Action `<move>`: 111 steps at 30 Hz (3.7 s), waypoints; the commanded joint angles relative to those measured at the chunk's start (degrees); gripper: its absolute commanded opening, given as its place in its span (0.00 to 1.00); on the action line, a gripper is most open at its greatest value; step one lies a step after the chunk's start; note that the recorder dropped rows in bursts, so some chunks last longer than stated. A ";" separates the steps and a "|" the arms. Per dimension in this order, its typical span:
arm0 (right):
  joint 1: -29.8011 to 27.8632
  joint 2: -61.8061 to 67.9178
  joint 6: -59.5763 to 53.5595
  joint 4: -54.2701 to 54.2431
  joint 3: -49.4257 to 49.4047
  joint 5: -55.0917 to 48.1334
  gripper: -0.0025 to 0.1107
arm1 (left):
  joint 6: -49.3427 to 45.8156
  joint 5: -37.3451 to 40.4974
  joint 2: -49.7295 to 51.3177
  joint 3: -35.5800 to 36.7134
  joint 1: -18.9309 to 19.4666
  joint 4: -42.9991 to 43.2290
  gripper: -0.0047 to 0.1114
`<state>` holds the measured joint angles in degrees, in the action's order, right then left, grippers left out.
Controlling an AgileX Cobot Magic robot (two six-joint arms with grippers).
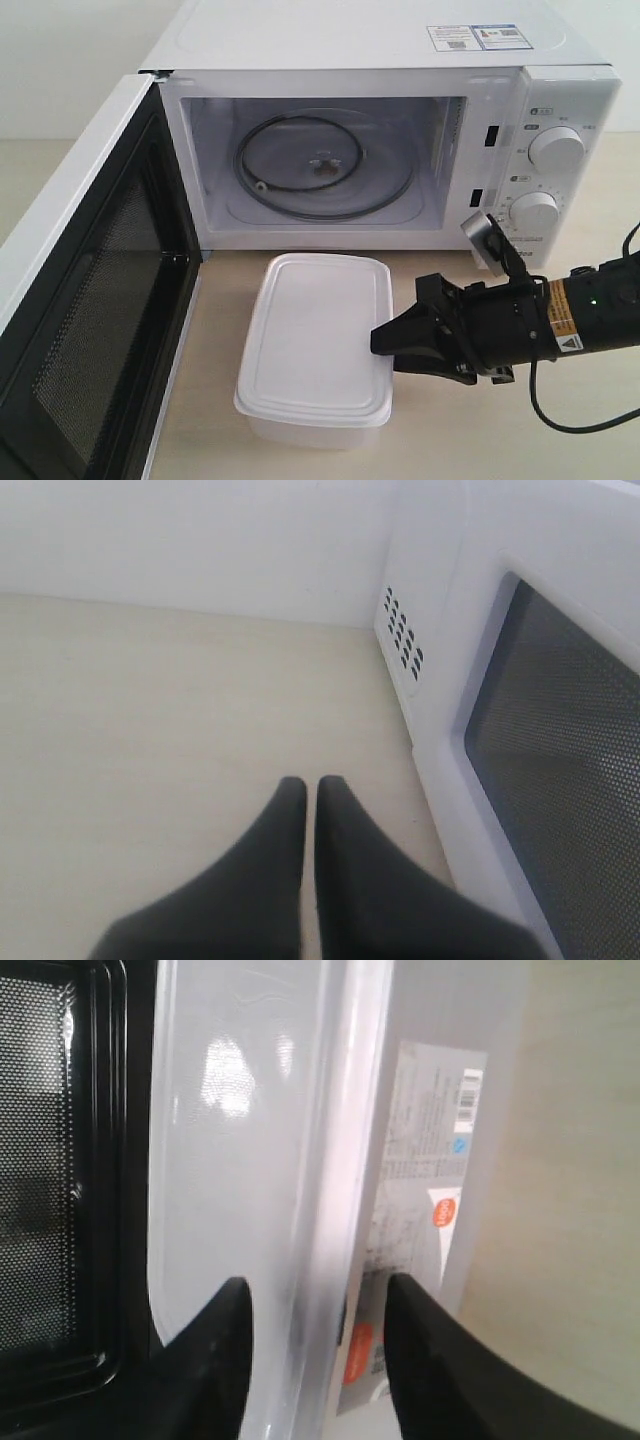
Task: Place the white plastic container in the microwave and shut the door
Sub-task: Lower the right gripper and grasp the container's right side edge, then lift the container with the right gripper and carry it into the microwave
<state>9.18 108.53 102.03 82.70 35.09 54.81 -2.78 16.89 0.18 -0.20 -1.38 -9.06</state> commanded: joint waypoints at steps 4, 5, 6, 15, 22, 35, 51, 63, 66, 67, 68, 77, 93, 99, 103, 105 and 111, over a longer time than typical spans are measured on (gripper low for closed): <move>-0.02 -0.52 -0.16 2.20 0.33 -0.29 0.39 | -0.21 0.03 -0.18 0.20 0.20 -0.40 0.08; -0.02 -0.52 -0.16 2.49 0.33 -0.29 0.39 | -0.21 0.03 -0.18 0.20 0.20 -0.40 0.08; -0.02 -0.52 -0.16 2.49 0.33 -0.29 0.39 | -0.21 0.03 -0.18 0.20 0.20 -0.40 0.08; -0.02 -0.52 -0.47 2.07 0.33 -0.29 0.16 | -0.21 0.03 -0.18 0.20 0.20 -0.40 0.08; -0.02 -0.52 -2.30 2.07 0.33 0.18 0.02 | -0.21 0.03 -0.18 0.20 0.20 -0.40 0.08; 0.34 -4.17 -10.26 -7.45 -0.95 9.16 0.02 | -0.21 0.03 -0.18 0.20 0.20 -0.40 0.08; 23.97 -12.22 -28.27 -63.05 -10.45 -0.72 0.02 | -0.21 0.03 -0.18 0.20 0.20 -0.40 0.08; 36.17 -12.22 -44.19 -99.94 -8.45 -3.96 0.02 | -0.21 0.03 -0.18 0.20 0.20 -0.40 0.08; 36.17 -12.22 -44.73 -102.85 -5.73 -5.16 0.02 | -0.21 0.03 -0.18 0.20 0.20 -0.40 0.08; 36.17 -12.10 -45.57 -104.10 -4.37 -6.81 0.02 | -0.21 0.03 -0.18 0.20 0.20 -0.40 0.08; 36.17 -11.84 -46.62 -105.58 -2.97 -8.72 0.02 | -0.21 0.03 -0.18 0.20 0.20 -0.40 0.08; 36.05 -9.18 -56.79 -120.19 7.68 -13.38 0.02 | -0.21 0.03 -0.18 0.20 0.20 -0.40 0.08; 36.05 -0.59 -60.32 -123.07 18.33 -15.63 0.02 | -0.21 0.03 -0.18 0.20 0.20 -0.40 0.08; 36.05 -0.50 -62.12 -129.87 18.33 -14.80 0.02 | -0.21 0.03 -0.18 0.20 0.20 -0.40 0.08; 36.05 -0.50 -61.76 -131.78 18.33 -14.25 0.02 | -0.21 0.03 -0.18 0.20 -0.65 -0.40 0.08; 36.05 -0.46 -61.47 -131.78 18.38 -14.10 0.02 | -0.21 0.03 -0.18 0.20 -1.36 -0.40 0.08; 36.05 0.05 -61.66 -133.65 20.62 -13.97 0.02 | -0.21 0.03 -0.18 0.20 -2.91 -0.40 0.08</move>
<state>45.14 108.47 41.05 -50.75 54.00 38.94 -2.78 16.89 0.18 -0.20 -3.77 -9.06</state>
